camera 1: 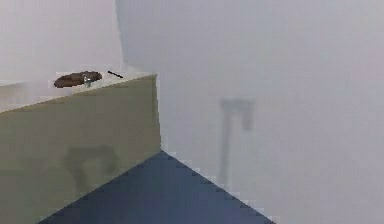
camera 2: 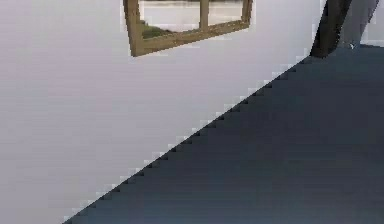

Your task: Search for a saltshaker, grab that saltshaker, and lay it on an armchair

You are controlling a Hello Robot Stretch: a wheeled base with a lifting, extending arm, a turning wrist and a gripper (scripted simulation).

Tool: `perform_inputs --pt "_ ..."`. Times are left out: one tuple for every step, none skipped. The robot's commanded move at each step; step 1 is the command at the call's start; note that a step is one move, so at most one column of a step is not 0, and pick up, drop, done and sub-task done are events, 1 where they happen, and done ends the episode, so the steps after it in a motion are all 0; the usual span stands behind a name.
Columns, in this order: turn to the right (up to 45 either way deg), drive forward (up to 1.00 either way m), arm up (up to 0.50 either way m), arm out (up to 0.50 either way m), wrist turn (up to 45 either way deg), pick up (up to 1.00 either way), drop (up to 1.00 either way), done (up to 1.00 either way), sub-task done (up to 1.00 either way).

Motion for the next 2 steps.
perform_inputs --pt "-33.0 0.00 0.00 0.00 0.0 0.00 0.00 0.00 0.00" --pt "0.0 0.80 0.00 0.00 0.0 0.00 0.00 0.00 0.00"
